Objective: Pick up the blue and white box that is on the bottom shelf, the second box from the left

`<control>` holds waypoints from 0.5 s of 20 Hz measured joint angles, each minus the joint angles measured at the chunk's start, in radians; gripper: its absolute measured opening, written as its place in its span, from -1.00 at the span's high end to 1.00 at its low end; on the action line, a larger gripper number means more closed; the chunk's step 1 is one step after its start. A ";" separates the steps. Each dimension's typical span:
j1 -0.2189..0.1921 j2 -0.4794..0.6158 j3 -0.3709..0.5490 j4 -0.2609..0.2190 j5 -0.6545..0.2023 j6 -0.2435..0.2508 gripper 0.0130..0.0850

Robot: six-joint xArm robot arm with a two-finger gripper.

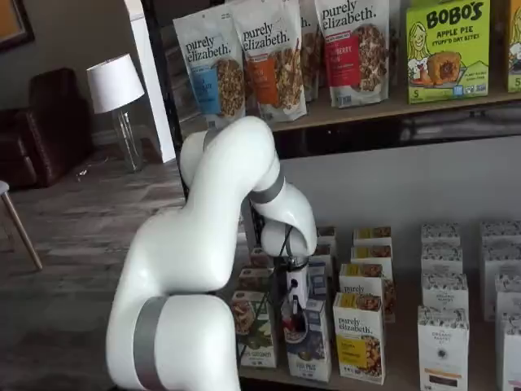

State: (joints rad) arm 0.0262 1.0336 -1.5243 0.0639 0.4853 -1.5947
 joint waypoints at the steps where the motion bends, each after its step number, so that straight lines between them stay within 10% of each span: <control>1: 0.000 0.000 0.002 -0.003 -0.003 0.003 -0.44; 10: 0.006 -0.006 0.008 0.006 0.004 0.001 -0.22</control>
State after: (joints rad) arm 0.0320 1.0280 -1.5163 0.0697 0.4889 -1.5941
